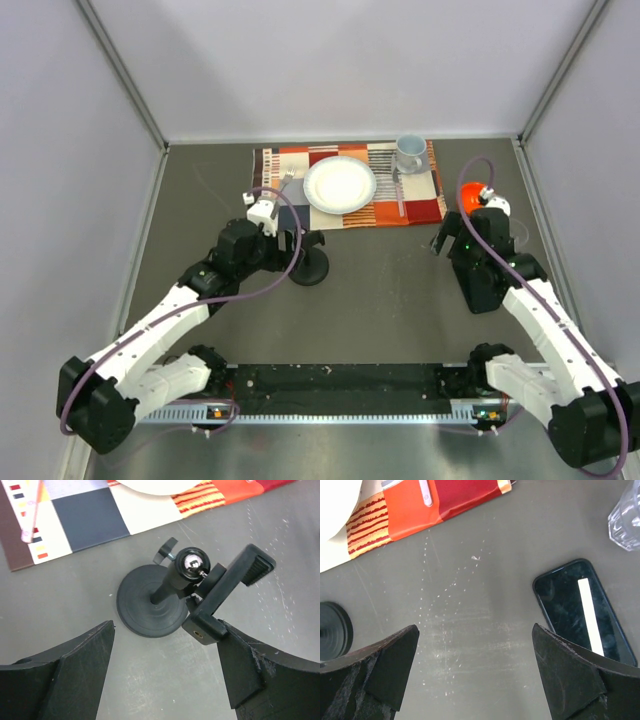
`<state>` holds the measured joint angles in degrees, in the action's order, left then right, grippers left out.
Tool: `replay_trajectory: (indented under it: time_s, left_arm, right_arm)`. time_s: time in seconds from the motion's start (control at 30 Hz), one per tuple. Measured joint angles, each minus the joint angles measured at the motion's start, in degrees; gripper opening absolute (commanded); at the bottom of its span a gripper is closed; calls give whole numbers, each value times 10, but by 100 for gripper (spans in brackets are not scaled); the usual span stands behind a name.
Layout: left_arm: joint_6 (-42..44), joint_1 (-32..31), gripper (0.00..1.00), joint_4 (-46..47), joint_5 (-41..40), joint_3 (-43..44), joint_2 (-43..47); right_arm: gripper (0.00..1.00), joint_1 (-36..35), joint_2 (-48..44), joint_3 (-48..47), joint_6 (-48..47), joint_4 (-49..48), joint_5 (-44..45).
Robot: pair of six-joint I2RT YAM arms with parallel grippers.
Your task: Place the phone on the phone stand
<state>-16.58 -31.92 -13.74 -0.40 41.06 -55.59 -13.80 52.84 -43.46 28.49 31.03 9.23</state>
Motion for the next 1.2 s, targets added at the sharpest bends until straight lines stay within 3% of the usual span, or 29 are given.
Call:
replay_trajectory:
  time_s: [0.23,0.43,0.57,0.67,0.97,1.2]
  left_arm:
    - [-36,3,79,-7,-87,16,-13]
    - [-64,16,88,-20,-165,18,-11]
    - [-81,20,93,-40,-185,18,1]
    - [-84,23,98,-48,-155,18,29]
    - [-38,23,98,-29,9,19,198]
    - [13,10,98,-37,101,31,217]
  right_arm:
    - [97,33,-3,5,49,16,-9]
    - [98,208,-31,64,107,26,-49]
    - [99,266,-37,88,123,44,-54]
    - [99,272,-18,90,116,41,-59]
    - [99,275,78,88,25,-31,-56]
    - [99,279,154,61,-28,-87,-55]
